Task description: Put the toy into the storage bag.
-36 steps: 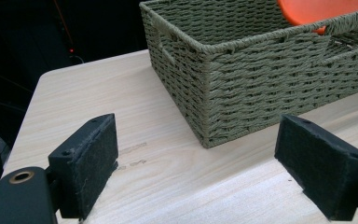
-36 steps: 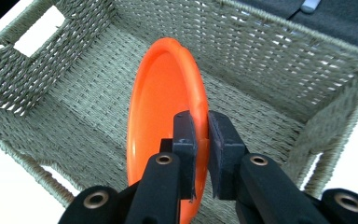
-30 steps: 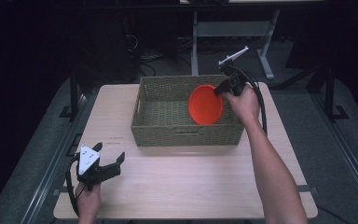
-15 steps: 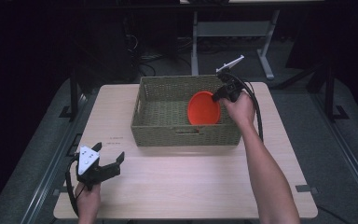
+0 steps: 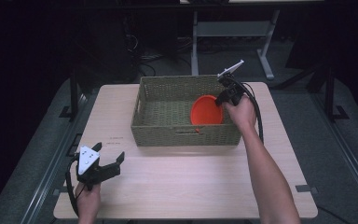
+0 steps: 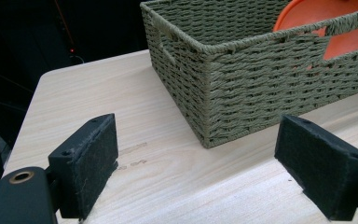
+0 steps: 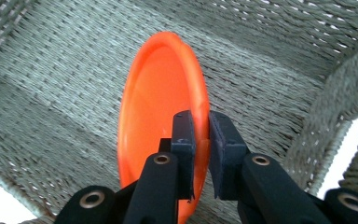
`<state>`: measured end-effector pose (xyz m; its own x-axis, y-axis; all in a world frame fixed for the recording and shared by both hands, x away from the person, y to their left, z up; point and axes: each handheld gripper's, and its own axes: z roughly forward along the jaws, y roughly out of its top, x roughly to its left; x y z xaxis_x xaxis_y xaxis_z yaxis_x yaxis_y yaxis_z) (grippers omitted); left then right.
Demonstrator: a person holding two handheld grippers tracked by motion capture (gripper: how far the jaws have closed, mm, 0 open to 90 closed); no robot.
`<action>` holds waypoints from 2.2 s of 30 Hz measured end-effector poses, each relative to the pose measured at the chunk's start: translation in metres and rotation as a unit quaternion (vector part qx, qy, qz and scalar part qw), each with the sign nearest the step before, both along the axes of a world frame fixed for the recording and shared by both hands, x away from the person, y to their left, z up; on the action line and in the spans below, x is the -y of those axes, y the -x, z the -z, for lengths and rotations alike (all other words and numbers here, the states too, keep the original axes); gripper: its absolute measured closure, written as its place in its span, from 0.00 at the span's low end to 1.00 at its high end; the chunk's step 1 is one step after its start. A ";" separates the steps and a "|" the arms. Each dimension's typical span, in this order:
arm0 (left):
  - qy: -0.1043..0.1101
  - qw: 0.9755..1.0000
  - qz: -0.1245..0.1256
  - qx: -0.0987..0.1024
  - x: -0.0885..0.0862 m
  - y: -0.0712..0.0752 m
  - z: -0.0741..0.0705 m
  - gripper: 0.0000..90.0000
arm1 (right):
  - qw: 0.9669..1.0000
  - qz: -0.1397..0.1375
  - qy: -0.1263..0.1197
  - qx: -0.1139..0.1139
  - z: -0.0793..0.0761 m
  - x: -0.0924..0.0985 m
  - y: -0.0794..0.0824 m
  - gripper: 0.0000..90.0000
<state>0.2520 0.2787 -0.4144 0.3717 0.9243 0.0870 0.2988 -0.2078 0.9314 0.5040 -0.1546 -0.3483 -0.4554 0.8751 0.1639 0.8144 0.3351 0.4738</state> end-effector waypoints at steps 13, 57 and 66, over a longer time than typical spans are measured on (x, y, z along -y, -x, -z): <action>-0.004 1.000 0.000 -0.001 0.000 0.000 0.000 0.14 | 1.000 0.011 0.002 -0.005 0.002 0.012 0.004 0.84; -0.006 1.000 0.002 -0.002 0.001 0.001 0.000 0.14 | 0.999 -0.006 -0.037 0.005 -0.009 0.016 0.014 0.67; -0.006 1.000 0.000 -0.001 0.001 0.001 0.000 0.14 | 0.997 -0.009 -0.071 0.014 -0.013 0.027 0.025 0.61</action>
